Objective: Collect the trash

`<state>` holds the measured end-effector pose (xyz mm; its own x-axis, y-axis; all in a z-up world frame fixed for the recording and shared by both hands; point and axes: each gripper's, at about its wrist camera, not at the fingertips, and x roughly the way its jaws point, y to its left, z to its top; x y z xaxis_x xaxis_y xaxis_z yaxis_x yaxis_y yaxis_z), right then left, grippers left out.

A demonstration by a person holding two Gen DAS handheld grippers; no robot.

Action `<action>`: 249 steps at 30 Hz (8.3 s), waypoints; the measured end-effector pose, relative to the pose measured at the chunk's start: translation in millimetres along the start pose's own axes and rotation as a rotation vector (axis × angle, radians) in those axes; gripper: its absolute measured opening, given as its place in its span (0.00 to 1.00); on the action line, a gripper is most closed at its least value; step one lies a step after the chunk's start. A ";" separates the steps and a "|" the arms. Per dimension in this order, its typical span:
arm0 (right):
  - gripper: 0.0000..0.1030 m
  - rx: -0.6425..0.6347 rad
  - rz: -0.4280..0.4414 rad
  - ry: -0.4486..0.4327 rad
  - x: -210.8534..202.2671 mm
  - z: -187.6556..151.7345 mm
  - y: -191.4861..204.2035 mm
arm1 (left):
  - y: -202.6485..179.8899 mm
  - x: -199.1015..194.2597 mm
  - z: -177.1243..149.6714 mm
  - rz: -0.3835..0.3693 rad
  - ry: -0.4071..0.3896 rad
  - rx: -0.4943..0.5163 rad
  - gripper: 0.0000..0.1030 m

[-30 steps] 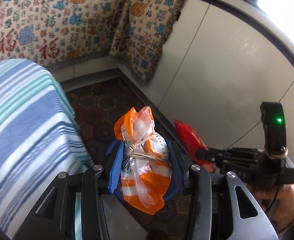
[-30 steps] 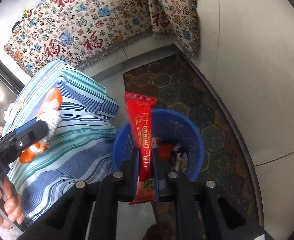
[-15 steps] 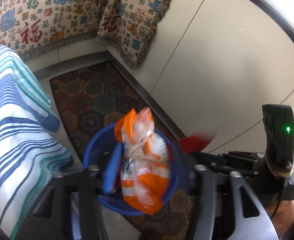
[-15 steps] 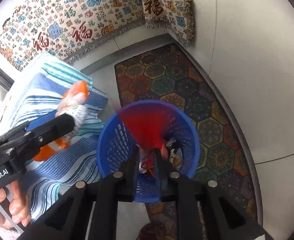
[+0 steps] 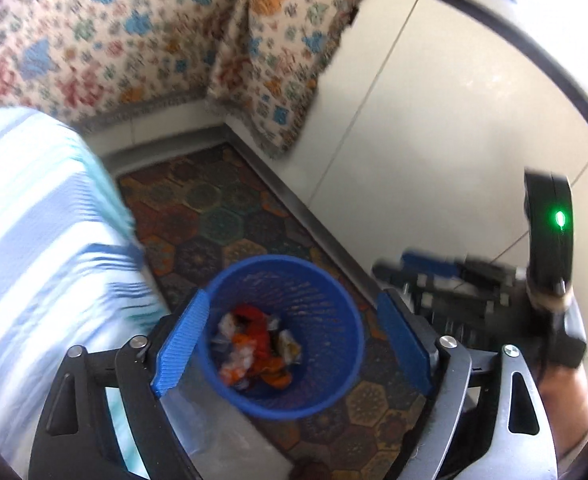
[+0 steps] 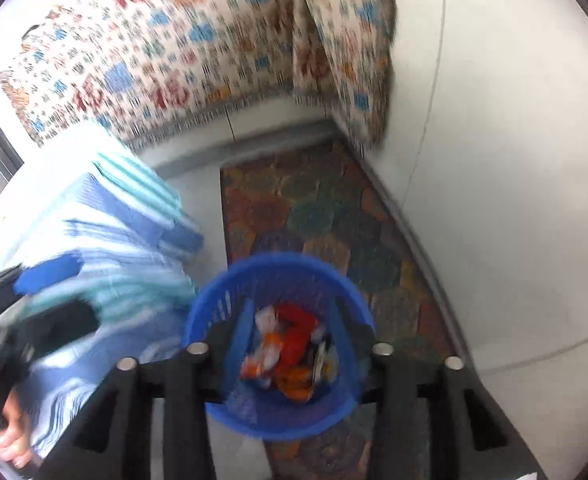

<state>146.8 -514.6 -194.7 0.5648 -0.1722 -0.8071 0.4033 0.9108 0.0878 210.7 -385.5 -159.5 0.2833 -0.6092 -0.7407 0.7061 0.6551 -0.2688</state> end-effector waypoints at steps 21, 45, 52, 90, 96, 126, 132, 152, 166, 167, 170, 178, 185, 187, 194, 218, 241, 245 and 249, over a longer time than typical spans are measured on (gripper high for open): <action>0.57 -0.486 0.289 -0.172 -38.1 -16.0 277.5 | 305.5 -180.1 -93.8 0.631 -0.035 -0.341 0.96; 0.66 -0.593 0.313 0.035 38.4 17.1 428.6 | 357.5 -178.4 -78.9 0.524 0.006 -0.190 1.00; 0.66 -0.592 0.316 0.025 58.6 41.9 452.9 | 360.3 -177.0 -75.9 0.509 0.014 -0.167 1.00; 0.31 -0.539 0.291 -0.018 32.0 25.3 375.7 | 372.7 -142.5 -19.8 0.509 -0.034 -0.176 0.70; 0.57 -0.550 0.344 0.017 34.8 27.7 376.9 | 370.4 -154.0 -30.3 0.535 -0.063 -0.239 0.63; 0.19 -0.523 0.372 0.035 49.5 46.2 387.9 | 336.7 -174.2 -68.0 0.670 -0.030 -0.300 0.81; 0.19 -0.475 0.376 0.010 29.3 52.7 370.3 | 323.1 -173.7 -62.1 0.594 -0.067 -0.260 0.62; 0.19 -0.268 0.178 -0.115 -101.3 50.5 158.7 | 96.2 -124.4 3.3 0.242 -0.116 0.005 0.62; 0.19 -0.055 0.071 -0.047 -74.2 8.1 19.1 | -18.7 -20.1 9.0 0.083 0.010 0.102 0.63; 0.19 -0.052 0.067 -0.042 -71.9 8.2 14.4 | -23.4 -14.8 8.4 0.078 0.015 0.102 0.63; 0.19 -0.033 0.062 -0.039 -67.9 7.9 0.5 | -31.7 -0.2 9.6 0.067 0.030 0.103 0.63; 0.19 -0.004 0.066 0.001 -53.0 4.6 -18.5 | -35.5 26.6 9.0 0.039 0.068 0.092 0.63; 0.22 0.021 0.081 0.038 -36.4 3.5 -26.0 | -29.2 43.6 7.5 -0.004 0.095 0.071 0.66; 0.22 0.029 0.082 0.040 -31.6 5.3 -27.7 | -29.7 48.1 7.9 -0.013 0.098 0.070 0.77; 0.45 0.038 0.094 0.026 -29.6 9.6 -27.3 | -25.6 43.6 11.1 0.011 0.060 0.060 0.85; 1.00 0.149 -0.122 -0.045 -211.3 -115.1 37.4 | -65.7 -128.3 -76.0 0.287 0.040 0.171 1.00; 1.00 0.136 -0.142 -0.053 -231.2 -124.1 46.2 | -70.1 -144.6 -85.6 0.268 0.073 0.152 1.00; 1.00 0.138 -0.144 -0.051 -231.0 -123.2 45.5 | -70.1 -144.9 -85.3 0.267 0.074 0.152 1.00; 1.00 0.142 -0.147 -0.052 -231.6 -123.0 43.6 | -68.4 -146.0 -84.5 0.257 0.076 0.154 1.00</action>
<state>-54.9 -388.9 -75.8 0.5275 -0.3215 -0.7864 0.5791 0.8133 0.0560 66.2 -303.6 -85.0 0.4200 -0.3935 -0.8178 0.7091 0.7047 0.0251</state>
